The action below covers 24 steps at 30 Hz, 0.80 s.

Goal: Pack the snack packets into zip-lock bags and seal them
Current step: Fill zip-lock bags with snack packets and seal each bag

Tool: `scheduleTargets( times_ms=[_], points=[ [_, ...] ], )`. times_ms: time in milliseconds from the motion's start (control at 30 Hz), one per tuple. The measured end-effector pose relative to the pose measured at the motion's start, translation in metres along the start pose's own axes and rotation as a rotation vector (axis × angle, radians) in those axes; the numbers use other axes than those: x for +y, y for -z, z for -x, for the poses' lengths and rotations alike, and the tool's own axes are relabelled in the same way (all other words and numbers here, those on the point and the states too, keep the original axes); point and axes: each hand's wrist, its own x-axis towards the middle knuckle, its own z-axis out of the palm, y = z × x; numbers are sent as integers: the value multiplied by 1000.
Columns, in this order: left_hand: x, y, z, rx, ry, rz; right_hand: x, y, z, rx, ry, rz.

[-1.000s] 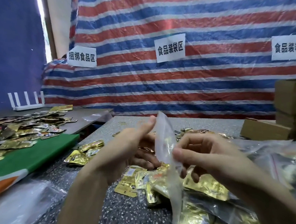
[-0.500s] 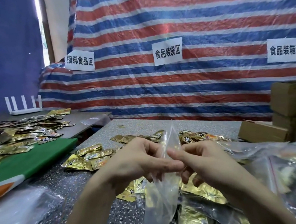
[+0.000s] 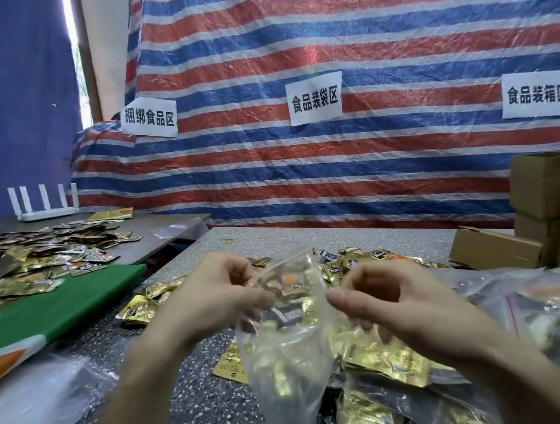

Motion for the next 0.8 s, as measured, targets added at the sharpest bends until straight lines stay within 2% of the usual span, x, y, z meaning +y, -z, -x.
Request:
scheduleTargets(
  times_ms=[67,133,233,300,333,467,600,700,800],
  points=[
    [-1,-3,-1,-106,7,5,0,1,1,109,176,94],
    [-1,-5,-1,-194,-7,-8,-5,1,7,-19,325,166],
    [1,0,1,-398,-52,-48,-8,-1,12,-179,350,252],
    [2,4,5,-556,-60,-50,-8,-4,12,-166,351,304],
    [3,5,7,-585,-66,-54,-9,-6,12,-150,355,318],
    [3,9,8,-403,-72,-19,-13,-9,11,-82,446,372],
    [-3,18,2,-169,-18,42,-16,-8,14,-27,582,215],
    [-10,20,-3,-209,-46,22,-18,-9,13,-65,608,158],
    [-17,18,-11,-249,-77,72,-13,-10,8,-72,554,179]
  ],
)
